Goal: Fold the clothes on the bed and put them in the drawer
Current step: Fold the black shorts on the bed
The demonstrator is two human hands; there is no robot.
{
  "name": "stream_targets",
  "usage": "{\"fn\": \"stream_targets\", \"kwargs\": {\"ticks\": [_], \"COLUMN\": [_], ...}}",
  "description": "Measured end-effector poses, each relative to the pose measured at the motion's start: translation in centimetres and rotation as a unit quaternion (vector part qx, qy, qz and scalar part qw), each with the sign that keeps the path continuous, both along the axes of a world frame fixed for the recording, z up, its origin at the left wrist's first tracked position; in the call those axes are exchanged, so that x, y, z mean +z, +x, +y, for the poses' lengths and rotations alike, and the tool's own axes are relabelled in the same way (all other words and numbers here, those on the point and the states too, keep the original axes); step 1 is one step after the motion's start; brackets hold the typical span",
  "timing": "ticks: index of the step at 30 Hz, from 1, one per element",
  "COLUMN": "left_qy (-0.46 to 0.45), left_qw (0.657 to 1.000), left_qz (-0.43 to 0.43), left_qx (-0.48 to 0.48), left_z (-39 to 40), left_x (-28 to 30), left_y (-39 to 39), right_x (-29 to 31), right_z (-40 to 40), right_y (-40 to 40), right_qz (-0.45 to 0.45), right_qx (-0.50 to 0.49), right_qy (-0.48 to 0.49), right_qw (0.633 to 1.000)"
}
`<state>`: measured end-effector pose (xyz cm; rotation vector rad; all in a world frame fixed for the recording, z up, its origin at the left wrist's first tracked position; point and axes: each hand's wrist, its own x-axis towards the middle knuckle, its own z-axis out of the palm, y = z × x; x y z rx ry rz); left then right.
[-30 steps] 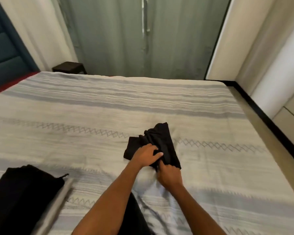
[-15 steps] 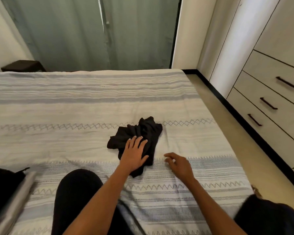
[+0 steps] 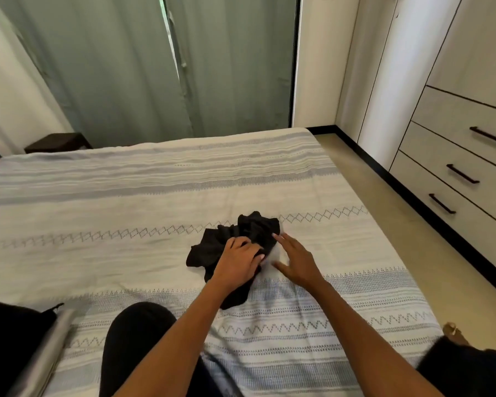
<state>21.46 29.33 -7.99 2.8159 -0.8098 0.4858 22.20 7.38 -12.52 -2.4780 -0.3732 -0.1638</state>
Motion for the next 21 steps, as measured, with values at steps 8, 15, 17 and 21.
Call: {"fn": "stream_targets", "kwargs": {"ticks": [8, 15, 17, 21], "left_qy": [-0.259, -0.416, -0.426, -0.435], "left_qw": [0.965, 0.907, 0.902, 0.897], "left_qz": [0.032, 0.015, -0.009, -0.044], "left_qx": [0.026, 0.067, 0.071, 0.067], "left_z": [0.6, 1.6, 2.6, 4.9], "left_x": [13.4, 21.9, 24.5, 28.5], "left_y": [3.8, 7.5, 8.4, 10.1], "right_x": [9.8, 14.4, 16.2, 21.1], "right_z": [1.8, -0.3, -1.1, -2.5], "right_y": [4.9, 6.9, 7.7, 8.7], "right_qz": [-0.010, 0.114, 0.109, 0.072], "right_qx": [-0.047, -0.036, -0.019, -0.015], "right_qy": [0.046, 0.047, 0.142, 0.285], "right_qw": [0.998, 0.992, 0.984, 0.956]}}
